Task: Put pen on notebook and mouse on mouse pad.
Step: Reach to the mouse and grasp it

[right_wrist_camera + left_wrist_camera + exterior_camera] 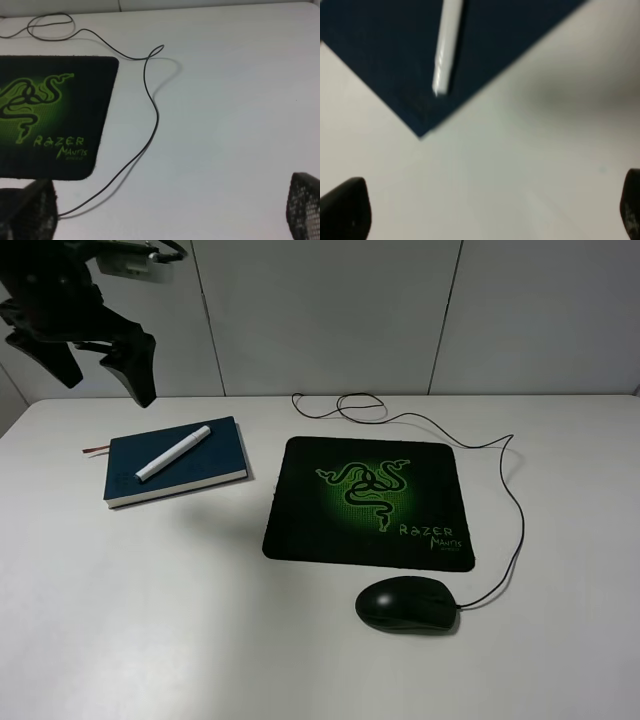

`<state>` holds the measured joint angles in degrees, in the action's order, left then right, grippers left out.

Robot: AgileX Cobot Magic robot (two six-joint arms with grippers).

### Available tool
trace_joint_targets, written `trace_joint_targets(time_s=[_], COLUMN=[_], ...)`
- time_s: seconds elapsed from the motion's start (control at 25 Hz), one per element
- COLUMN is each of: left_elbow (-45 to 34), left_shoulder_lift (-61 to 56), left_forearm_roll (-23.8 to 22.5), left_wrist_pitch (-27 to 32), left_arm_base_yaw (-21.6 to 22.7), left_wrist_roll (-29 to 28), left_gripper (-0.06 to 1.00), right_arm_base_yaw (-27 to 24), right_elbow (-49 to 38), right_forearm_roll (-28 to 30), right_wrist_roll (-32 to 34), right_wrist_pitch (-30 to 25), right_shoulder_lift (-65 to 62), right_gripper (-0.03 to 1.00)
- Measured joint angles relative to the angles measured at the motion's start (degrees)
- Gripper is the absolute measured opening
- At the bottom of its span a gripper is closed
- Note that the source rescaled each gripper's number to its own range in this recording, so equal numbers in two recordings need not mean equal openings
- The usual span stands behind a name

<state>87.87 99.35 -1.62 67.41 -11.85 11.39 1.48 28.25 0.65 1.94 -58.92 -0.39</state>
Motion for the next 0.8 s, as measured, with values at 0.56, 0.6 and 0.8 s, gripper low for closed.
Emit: trace_joint_targets(time_s=[0.56,0.6,0.8], left_elbow=[-29.17,-30.67,-37.72], left_shoulder_lift=[-36.95,-40.26,-56.94], left_forearm_roll=[1.62,1.62,1.62], left_wrist_pitch=[0.11,0.16,0.25], left_arm_base_yaw=[0.00,0.00,0.00], left_wrist_roll=[-4.20,-4.59,-7.16], left_gripper=[1.00,1.00,1.00], right_arm_base_yaw=[0.00,0.00,0.00], right_elbow=[0.00,0.00,0.00], right_forearm_roll=[0.00,0.00,0.00], right_wrist_roll=[0.00,0.00,0.00], right_wrist_pitch=[0.00,0.00,0.00], right_shoulder_lift=[0.00,0.00,0.00], right_gripper=[1.00,1.00,1.00])
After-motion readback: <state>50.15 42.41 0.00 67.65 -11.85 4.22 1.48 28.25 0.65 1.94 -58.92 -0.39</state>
